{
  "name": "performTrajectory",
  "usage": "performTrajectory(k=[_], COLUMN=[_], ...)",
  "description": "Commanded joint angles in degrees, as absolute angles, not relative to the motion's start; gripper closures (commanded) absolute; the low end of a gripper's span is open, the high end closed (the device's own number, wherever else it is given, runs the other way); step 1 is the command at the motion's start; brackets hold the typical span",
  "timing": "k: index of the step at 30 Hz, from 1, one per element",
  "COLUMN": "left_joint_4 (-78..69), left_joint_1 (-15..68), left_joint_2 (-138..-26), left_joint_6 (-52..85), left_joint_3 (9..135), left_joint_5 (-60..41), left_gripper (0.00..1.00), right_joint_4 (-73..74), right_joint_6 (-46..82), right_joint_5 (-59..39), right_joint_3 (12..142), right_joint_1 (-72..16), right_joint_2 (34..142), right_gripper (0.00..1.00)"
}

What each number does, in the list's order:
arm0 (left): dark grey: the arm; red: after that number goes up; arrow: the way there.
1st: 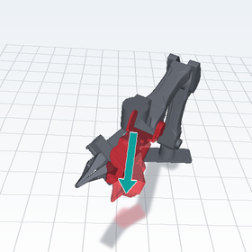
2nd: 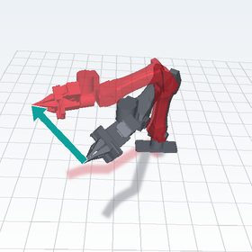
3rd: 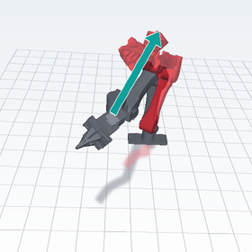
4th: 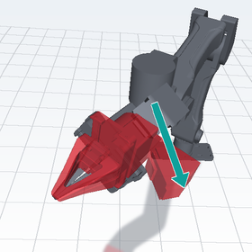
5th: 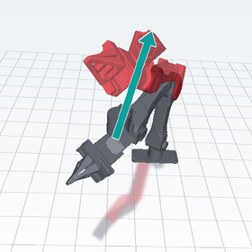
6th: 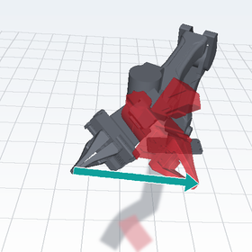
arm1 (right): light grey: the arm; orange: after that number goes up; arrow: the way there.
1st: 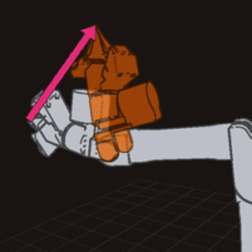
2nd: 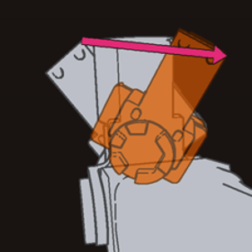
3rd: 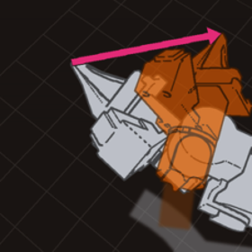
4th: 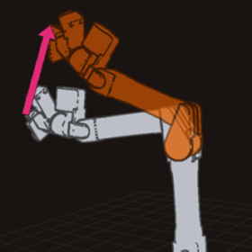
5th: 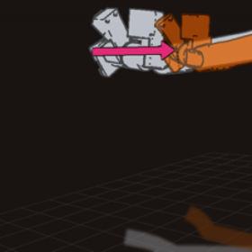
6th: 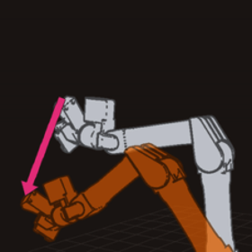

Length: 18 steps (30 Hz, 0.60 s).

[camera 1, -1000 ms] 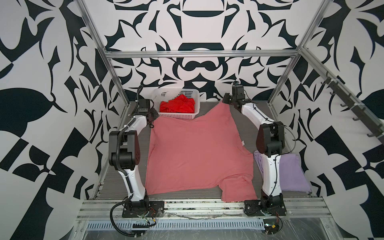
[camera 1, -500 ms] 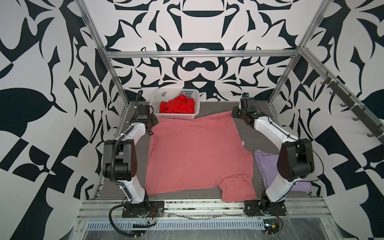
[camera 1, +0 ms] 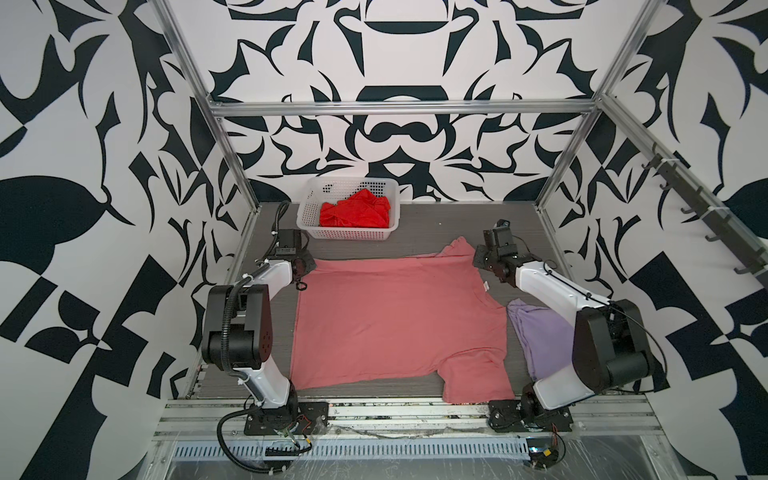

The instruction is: Fold and stack the t-shirts

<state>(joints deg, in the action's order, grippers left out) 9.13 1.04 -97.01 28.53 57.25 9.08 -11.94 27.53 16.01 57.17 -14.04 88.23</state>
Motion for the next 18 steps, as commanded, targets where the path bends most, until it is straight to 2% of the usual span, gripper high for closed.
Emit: performTrajectory(k=[1, 8, 9, 17, 18], left_joint_4=[9.9, 14.4, 14.6, 14.6, 14.2], left_joint_1=[0.8, 0.8, 0.8, 0.8, 0.8], left_joint_2=[-95.9, -94.0, -93.6, -88.8, -88.2], left_joint_6=[30.7, 37.3, 38.0, 41.9, 41.8], left_joint_3=[55.5, 53.5, 52.9, 48.1, 47.6], left_joint_5=[9.6, 10.5, 11.0, 15.6, 16.0], left_gripper=[1.0, 1.0, 0.96, 0.94, 0.91], right_joint_4=[-12.1, -14.9, -15.1, -18.6, -18.6], right_joint_6=[30.2, 33.7, 34.4, 39.3, 39.7], right_joint_5=[20.1, 22.6, 22.9, 26.7, 26.6], right_joint_3=[56.1, 52.4, 51.6, 47.7, 46.9], right_joint_1=[-15.3, -16.5, -16.6, -17.1, -17.1], right_joint_2=[86.9, 83.6, 83.2, 78.7, 78.0], right_gripper=[1.0, 1.0, 1.0, 1.0, 1.0])
